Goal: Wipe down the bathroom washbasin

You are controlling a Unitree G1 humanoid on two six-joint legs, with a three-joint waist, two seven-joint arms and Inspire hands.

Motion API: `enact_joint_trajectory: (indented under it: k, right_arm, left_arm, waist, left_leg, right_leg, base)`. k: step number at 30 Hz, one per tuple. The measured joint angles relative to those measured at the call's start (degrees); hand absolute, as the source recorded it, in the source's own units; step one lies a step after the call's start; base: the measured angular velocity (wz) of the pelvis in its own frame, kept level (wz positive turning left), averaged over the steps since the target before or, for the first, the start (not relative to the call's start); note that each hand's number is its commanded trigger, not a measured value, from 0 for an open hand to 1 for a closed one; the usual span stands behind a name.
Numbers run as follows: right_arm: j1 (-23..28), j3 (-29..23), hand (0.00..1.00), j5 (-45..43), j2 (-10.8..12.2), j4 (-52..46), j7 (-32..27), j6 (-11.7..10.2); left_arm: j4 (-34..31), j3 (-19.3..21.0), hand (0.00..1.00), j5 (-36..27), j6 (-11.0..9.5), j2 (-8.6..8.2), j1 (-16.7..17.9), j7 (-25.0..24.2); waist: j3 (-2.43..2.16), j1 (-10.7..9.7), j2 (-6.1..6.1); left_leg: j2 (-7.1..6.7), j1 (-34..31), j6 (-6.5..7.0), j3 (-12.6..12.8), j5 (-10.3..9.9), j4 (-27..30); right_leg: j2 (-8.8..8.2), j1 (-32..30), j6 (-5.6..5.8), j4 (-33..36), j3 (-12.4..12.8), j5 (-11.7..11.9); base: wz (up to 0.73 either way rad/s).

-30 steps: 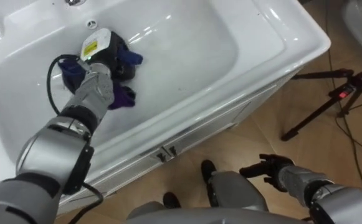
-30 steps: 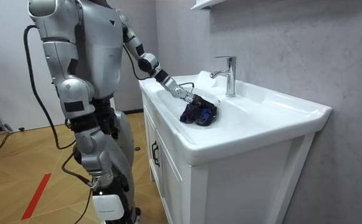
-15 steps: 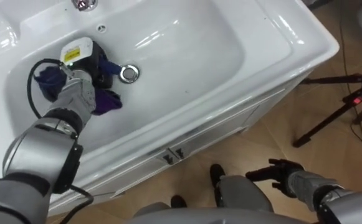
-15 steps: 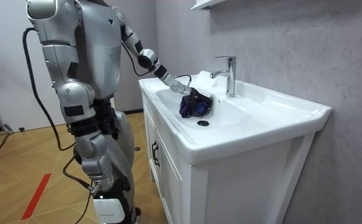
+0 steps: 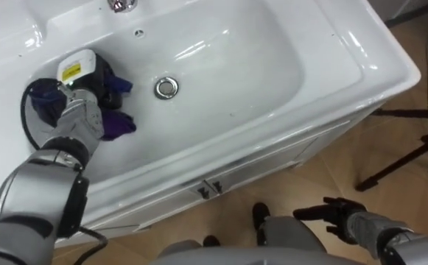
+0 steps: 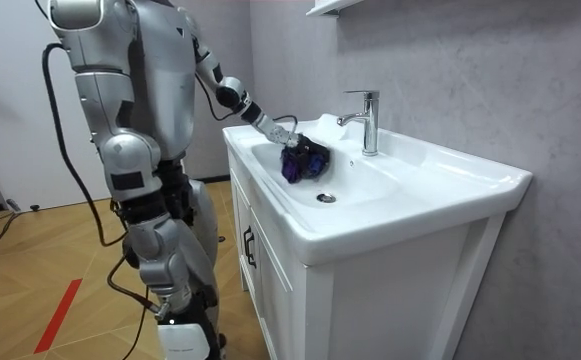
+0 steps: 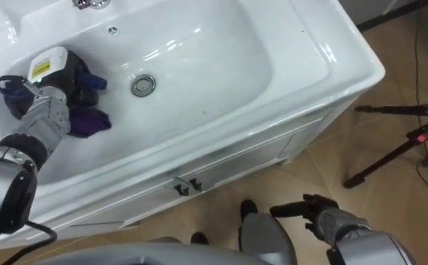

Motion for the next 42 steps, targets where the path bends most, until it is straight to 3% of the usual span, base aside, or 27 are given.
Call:
enact_joint_trajectory:
  k: [4, 8, 15, 23, 30, 34, 37, 42]
  right_arm:
    - [1.49, -1.63, 0.00, -0.93, -0.48, -0.04, 0.08, 0.00]
    - [3.94, -3.27, 0.00, -1.26, -1.71, -0.28, 0.12, 0.06]
    - [6.36, -4.01, 0.00, -1.20, -2.19, -1.65, 0.81, 0.02]
    - [8.04, -5.09, 0.00, -0.95, -2.13, -2.22, 1.35, -0.04]
    - [8.00, -4.81, 0.00, -0.62, -1.67, -2.38, 2.01, -0.77]
    - [7.88, -4.77, 0.00, -0.46, -1.30, -2.38, 2.11, -1.21]
    - [7.74, -4.38, 0.00, -0.43, -1.13, -2.38, 2.15, -1.20]
    - [6.13, -3.24, 0.00, -0.51, -0.71, -1.94, 2.06, -0.88]
  left_arm:
    - [-2.36, 0.94, 1.00, 1.13, 0.00, 0.75, 2.71, 0.12]
    - [-5.98, 1.07, 1.00, 3.12, 0.00, 1.19, 4.60, 0.16]
    - [-15.14, 1.08, 1.00, 4.01, 0.62, 1.45, 12.66, 0.08]
    - [-17.46, 0.92, 1.00, 4.17, 1.16, 0.63, 16.63, -0.75]
    - [-17.59, -0.47, 1.00, 5.16, 2.72, -2.95, 17.07, -1.69]
    - [-17.40, -1.28, 1.00, 4.97, 2.83, -3.16, 16.77, -2.18]
    - [-16.73, -2.21, 1.00, 3.83, 3.23, -3.62, 15.78, -2.38]
    - [-14.97, -3.55, 1.00, 1.07, 5.74, -6.37, 12.43, -4.25]
  waist:
    - [-0.40, -0.03, 0.02]
    - [-0.45, 1.04, 0.13]
    - [-0.75, 1.30, 0.76]
    - [-0.59, 0.61, 0.70]
    - [-0.02, -0.20, -0.47]
    - [0.27, -0.60, -1.21]
    - [0.29, -0.70, -1.34]
    - [0.39, -1.74, -1.58]
  left_leg:
    - [0.22, 1.92, -0.25, -0.46, 0.14, -0.84]
    - [0.63, 3.18, -0.95, -1.25, -0.16, -1.08]
    - [0.97, 6.05, -1.38, -1.44, -0.45, -2.49]
    - [1.05, 9.33, -1.48, -1.28, -0.55, -4.20]
    - [0.98, 9.18, -1.41, -1.37, -0.69, -4.24]
    - [0.92, 9.28, -1.40, -1.34, -0.69, -4.17]
    - [0.86, 9.25, -1.39, -1.09, -0.69, -4.17]
    - [0.76, 8.67, -1.36, -0.73, -0.70, -3.83]
  right_leg:
    - [-0.09, 2.32, -0.12, -0.84, -0.63, -0.33]
    - [0.19, 4.08, -0.26, -1.90, -1.38, -0.16]
    - [1.05, 6.28, -0.48, -2.04, -1.32, -0.35]
    - [1.47, 9.11, -0.33, -2.80, -0.89, -0.70]
    - [1.43, 9.09, -0.10, -2.80, -0.90, -1.01]
    - [1.37, 9.10, -0.05, -2.68, -0.83, -1.27]
    - [1.45, 8.84, 0.09, -2.67, 0.59, -1.40]
    - [1.42, 8.34, 0.22, -2.75, 0.68, -1.51]
  base:
    - [0.08]
    - [0.08]
    - [0.00]
    - [-0.02]
    - [0.03]
    - [0.00]
    - [-0.02]
    - [-0.01]
